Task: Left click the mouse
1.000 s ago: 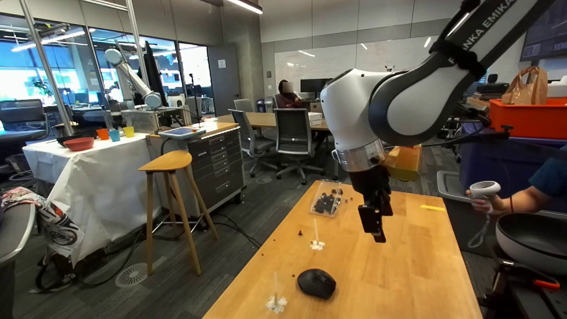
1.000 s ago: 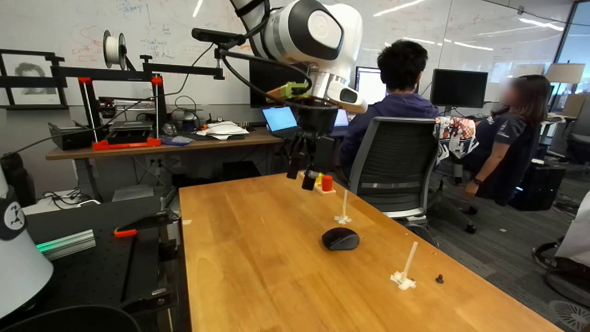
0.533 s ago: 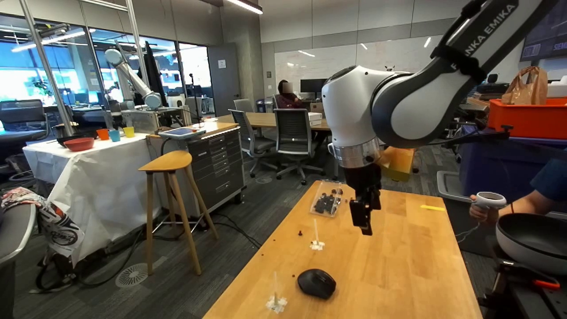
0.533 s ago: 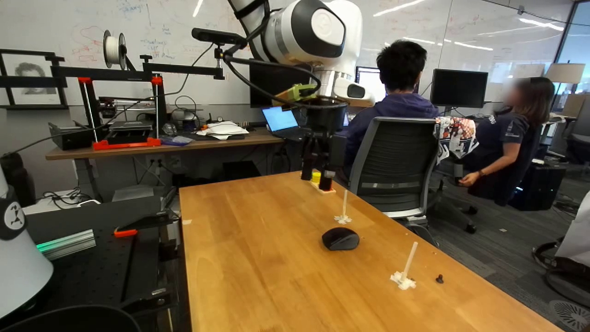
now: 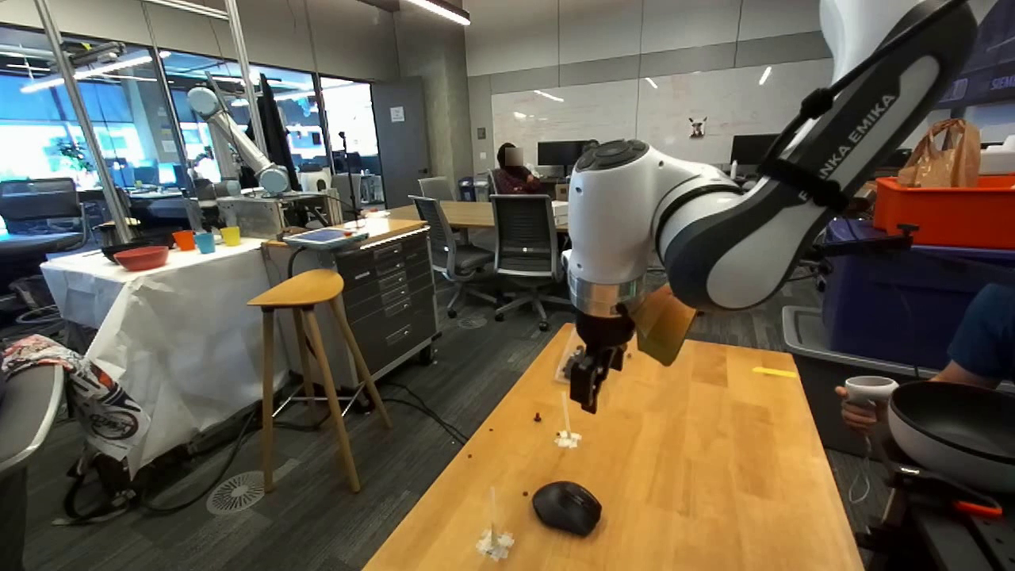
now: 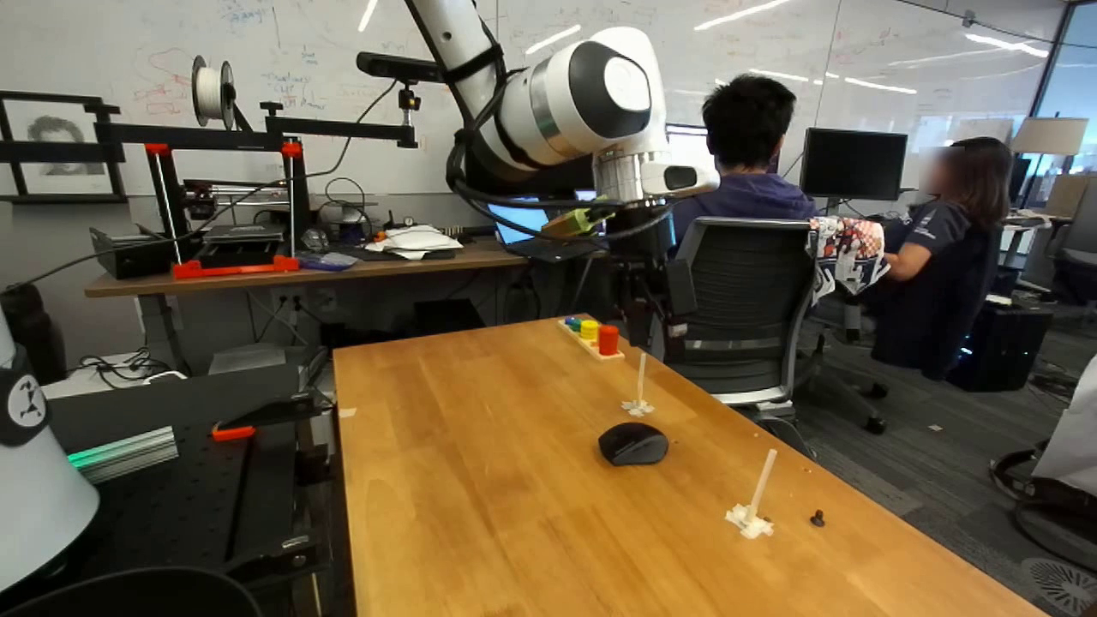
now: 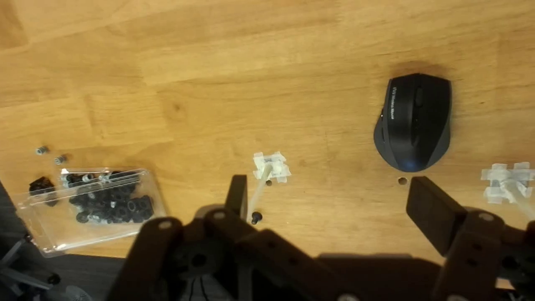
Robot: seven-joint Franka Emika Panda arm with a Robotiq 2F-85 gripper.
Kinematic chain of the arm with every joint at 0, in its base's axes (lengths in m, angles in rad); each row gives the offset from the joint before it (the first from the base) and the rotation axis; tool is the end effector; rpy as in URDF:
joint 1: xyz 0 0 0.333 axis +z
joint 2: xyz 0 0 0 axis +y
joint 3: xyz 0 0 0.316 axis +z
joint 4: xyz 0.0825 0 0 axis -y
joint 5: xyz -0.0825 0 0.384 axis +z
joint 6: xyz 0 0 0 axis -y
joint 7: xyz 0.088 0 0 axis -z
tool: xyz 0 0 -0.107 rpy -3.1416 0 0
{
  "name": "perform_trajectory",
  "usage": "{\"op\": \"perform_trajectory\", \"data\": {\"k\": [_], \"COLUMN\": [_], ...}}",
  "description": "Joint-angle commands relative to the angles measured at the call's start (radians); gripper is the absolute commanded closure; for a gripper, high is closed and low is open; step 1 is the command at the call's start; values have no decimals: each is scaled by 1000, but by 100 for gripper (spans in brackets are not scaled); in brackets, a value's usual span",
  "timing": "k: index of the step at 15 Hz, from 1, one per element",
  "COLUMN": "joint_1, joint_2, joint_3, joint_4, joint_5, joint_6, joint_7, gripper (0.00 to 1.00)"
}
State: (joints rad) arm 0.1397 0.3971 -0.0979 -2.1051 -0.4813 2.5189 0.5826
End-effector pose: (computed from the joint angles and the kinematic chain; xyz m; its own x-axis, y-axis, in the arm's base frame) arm 0.5820 0.0290 0.2284 0.9844 -0.1205 0.1281 -0.1531 -0.9456 0.2871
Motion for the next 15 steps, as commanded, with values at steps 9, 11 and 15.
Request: {"op": "perform_trajectory", "data": {"k": [9,11,15], "joint_1": [86,94,109], "joint_2": [212,244,302], "joint_3": [-24,-31,-36], "joint_4": [126,151,196], "joint_5": [106,106,110], "joint_6": [45,41,32], "joint_7": [16,16,8], "gripper": [95,100,98]}}
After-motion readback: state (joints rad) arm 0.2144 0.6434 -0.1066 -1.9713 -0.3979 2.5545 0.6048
